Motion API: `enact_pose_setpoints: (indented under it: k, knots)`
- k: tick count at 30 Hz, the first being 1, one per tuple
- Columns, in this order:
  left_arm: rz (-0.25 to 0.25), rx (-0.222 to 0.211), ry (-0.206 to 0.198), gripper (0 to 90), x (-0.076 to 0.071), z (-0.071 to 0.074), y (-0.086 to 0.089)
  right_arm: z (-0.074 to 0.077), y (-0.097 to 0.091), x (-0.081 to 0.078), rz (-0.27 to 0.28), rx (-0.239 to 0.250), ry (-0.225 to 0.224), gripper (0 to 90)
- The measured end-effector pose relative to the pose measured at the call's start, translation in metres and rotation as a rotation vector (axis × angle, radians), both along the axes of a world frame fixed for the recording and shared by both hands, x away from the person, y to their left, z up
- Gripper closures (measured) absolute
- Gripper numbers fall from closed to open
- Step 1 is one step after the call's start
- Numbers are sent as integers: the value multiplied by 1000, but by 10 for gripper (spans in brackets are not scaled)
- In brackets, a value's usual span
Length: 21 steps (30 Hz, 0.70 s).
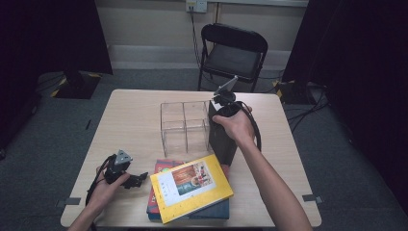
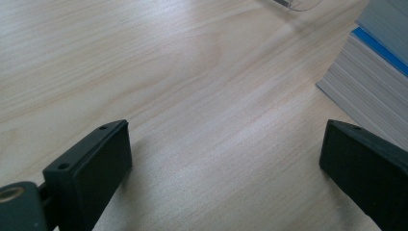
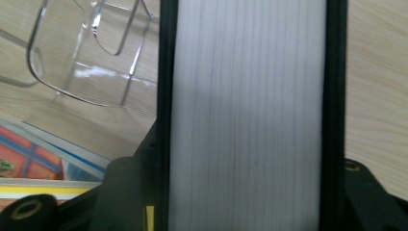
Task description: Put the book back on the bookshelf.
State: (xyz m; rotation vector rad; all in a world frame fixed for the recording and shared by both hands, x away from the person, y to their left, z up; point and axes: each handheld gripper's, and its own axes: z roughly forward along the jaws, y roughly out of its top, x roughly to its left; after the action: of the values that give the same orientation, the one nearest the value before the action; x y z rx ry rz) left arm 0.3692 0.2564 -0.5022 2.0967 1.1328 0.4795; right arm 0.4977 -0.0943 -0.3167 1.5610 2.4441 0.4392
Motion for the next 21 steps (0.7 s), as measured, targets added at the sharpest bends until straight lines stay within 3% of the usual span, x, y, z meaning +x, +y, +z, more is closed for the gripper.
enact_pose_setpoints:
  k: [4, 9, 13, 21]
  knots:
    - [0, -1, 1, 39, 0, 0, 0, 0, 4, 0, 16, -38, 2, 506]
    - [0, 0, 0, 39, 0, 0, 0, 1, 4, 2, -15, -28, 14, 526]
    - [-2, -1, 2, 38, 0, 0, 0, 2, 8, 0, -5, -45, -1, 532]
    - [-1, -2, 1, 37, 0, 0, 0, 10, 6, 2, -29, -13, -19, 534]
